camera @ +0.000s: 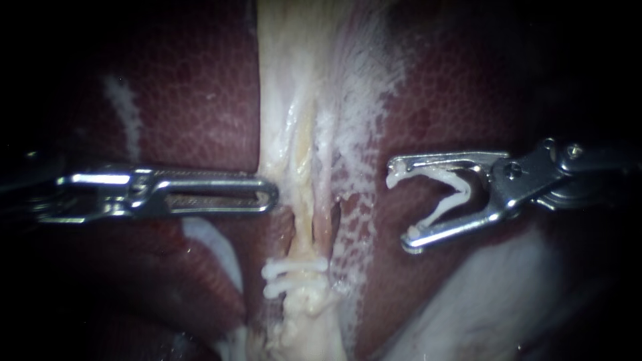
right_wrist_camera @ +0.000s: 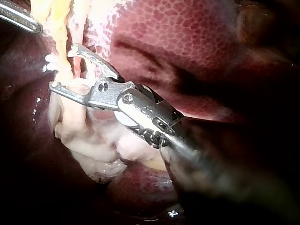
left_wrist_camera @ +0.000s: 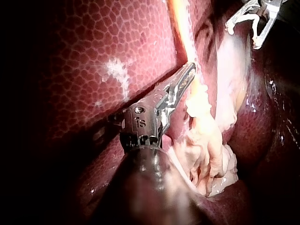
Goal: Clipping third clip left tube
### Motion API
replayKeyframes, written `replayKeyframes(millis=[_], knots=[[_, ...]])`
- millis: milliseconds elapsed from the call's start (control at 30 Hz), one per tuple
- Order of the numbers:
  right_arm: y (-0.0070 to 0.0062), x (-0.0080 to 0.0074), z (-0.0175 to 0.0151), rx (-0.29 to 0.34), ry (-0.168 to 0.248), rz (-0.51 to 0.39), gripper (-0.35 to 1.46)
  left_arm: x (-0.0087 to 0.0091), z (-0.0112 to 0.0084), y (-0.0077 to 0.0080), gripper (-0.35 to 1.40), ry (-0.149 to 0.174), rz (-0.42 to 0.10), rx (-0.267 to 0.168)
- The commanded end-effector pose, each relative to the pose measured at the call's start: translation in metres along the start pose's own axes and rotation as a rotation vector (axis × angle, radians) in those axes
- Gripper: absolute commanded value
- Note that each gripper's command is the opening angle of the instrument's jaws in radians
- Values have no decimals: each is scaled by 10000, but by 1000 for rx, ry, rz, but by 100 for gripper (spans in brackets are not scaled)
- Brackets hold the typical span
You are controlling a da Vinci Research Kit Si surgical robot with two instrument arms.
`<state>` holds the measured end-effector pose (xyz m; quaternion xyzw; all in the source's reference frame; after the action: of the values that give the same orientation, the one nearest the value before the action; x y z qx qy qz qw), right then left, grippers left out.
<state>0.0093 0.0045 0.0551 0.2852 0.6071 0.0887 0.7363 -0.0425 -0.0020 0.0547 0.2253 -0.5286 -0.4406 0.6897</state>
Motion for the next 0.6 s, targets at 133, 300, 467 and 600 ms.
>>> replayKeyframes(millis=[133, 300, 467, 600], knots=[[0, -4, 2, -1, -1, -3, 60, -1, -2, 0, -35, 0, 0, 1], [1, -24, 18, -10, -3, 3, 60, -12, -10, -1, -35, 3, -7, 8], [2, -52, 44, -12, -3, 44, 60, -34, -29, -4, -35, -8, -20, 7], [6, -72, 69, 3, -2, 72, 60, -50, -45, -15, -35, -27, -18, 13]])
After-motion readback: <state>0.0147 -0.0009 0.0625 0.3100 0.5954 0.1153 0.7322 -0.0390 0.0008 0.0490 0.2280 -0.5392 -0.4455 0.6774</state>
